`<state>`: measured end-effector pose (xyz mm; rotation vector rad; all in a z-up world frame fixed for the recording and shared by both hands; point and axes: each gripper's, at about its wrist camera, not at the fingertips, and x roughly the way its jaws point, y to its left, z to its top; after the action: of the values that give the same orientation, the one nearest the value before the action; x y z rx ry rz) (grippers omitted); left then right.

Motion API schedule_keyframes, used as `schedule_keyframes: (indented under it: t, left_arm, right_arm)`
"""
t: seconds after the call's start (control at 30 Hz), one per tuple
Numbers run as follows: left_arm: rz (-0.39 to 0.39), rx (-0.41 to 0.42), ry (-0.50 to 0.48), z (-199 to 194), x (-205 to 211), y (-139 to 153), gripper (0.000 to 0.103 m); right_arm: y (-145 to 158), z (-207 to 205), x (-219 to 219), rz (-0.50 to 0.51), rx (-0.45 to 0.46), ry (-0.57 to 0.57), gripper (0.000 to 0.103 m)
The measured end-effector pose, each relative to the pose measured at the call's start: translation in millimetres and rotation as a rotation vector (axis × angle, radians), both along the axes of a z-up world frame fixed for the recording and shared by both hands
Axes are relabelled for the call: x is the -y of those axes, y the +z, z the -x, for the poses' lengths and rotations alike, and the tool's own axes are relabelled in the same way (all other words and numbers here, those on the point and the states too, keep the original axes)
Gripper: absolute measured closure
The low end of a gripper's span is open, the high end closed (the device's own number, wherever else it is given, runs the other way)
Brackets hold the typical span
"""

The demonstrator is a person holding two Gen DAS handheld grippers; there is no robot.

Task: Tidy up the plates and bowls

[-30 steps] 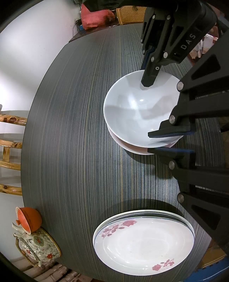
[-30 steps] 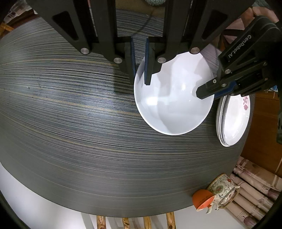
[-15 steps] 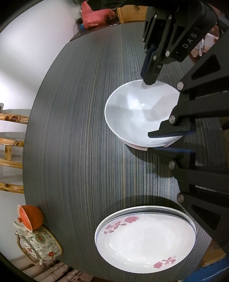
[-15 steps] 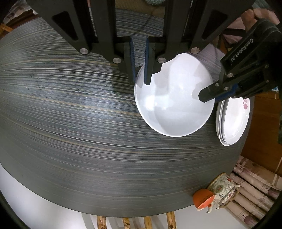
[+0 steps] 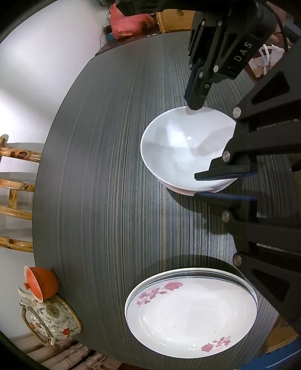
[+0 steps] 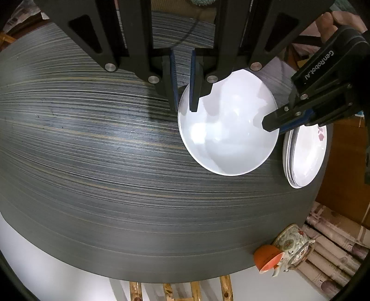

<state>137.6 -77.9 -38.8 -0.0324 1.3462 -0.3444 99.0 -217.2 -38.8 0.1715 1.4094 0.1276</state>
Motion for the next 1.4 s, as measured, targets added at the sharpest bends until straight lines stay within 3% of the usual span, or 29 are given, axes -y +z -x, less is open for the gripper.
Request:
schedule_keyframes:
  t: [0.47,0.6,1.4]
  left_arm:
    - [0.022,0.004,0.027,-0.4,-15.6,1.7,0.089]
    - [0.029,0.0,0.031,-0.7,-15.3,-2.1,0.089]
    - [0.024,-0.035,0.03,-10.5,-4.4,-23.6,0.089]
  right_arm:
    - [0.3,0.3,7.2,0.0,-0.002,-0.022,0.091]
    - [-0.1,0.0,10.9,0.001,0.0,-0.033,0.084]
    - [-20.6,-2.6,4.3,-0.011,-0.024,-0.016,0.084]
